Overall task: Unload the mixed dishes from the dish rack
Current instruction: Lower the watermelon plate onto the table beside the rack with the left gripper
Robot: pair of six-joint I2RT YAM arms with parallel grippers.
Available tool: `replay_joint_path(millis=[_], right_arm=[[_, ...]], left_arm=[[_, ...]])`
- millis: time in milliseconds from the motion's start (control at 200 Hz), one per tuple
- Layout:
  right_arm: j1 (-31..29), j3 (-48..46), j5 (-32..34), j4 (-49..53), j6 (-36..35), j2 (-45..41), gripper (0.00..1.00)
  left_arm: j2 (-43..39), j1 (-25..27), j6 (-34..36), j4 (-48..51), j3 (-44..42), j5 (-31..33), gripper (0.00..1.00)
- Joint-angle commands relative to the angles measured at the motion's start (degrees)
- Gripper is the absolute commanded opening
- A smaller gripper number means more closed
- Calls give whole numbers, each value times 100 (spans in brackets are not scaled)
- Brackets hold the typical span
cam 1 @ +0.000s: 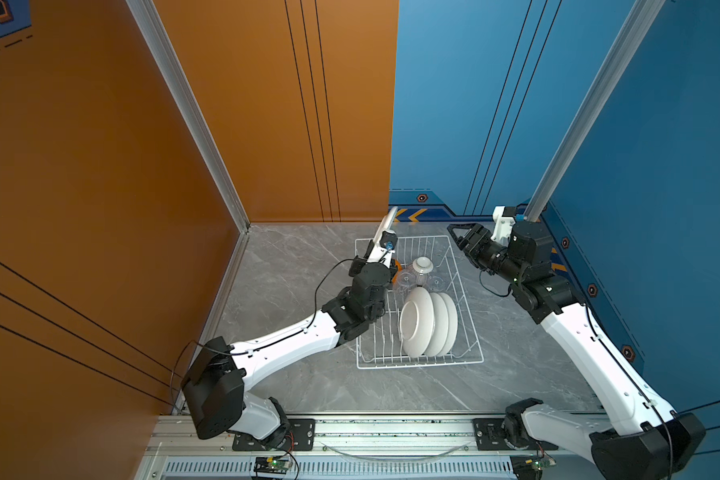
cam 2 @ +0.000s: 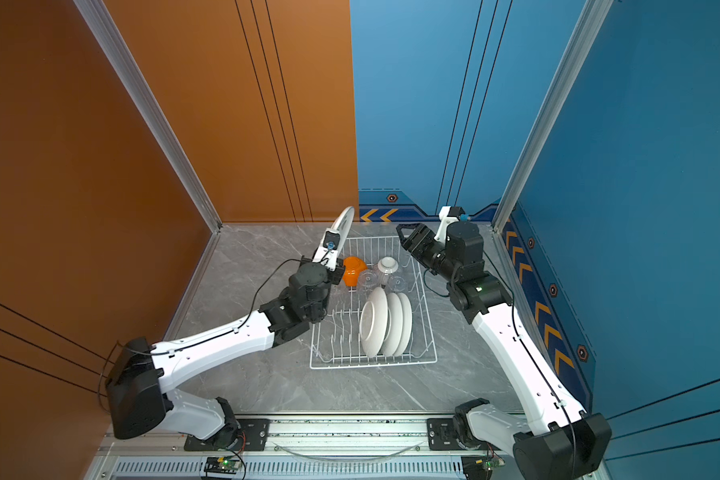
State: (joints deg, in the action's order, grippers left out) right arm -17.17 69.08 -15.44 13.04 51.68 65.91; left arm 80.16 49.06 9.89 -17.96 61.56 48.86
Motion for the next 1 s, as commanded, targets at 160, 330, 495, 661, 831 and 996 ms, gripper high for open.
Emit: replay_joint_path(millis=[160,330,495,661,831,996], right_arm=[[28,-227,361,969,-1512,-188,75],[-1,-253,391,1510,-2125,-173,82],[-80,-294,313,1865,-2496,-253,87],[-279,-323,130,2163,-2760,-291,90],[-565,-377,82,2482,-2971,-314,91],[-758,-476,171,2587,-2921,-378,90]], left_arm=[[-1758,-1340,-2395,2079,-596,-960,0],[-2871,-2324,-3514,3403,-1091,-1553,0],[-3674,-2788,-4144,4501,-1481,-1863,0],[-4205,-3103,-4766,5300,-1800,-2307,0],[-4570,-3413,-5137,5695,-2166,-2974,0],[-4872,-3737,-5452,5716,-2628,-3510,0]])
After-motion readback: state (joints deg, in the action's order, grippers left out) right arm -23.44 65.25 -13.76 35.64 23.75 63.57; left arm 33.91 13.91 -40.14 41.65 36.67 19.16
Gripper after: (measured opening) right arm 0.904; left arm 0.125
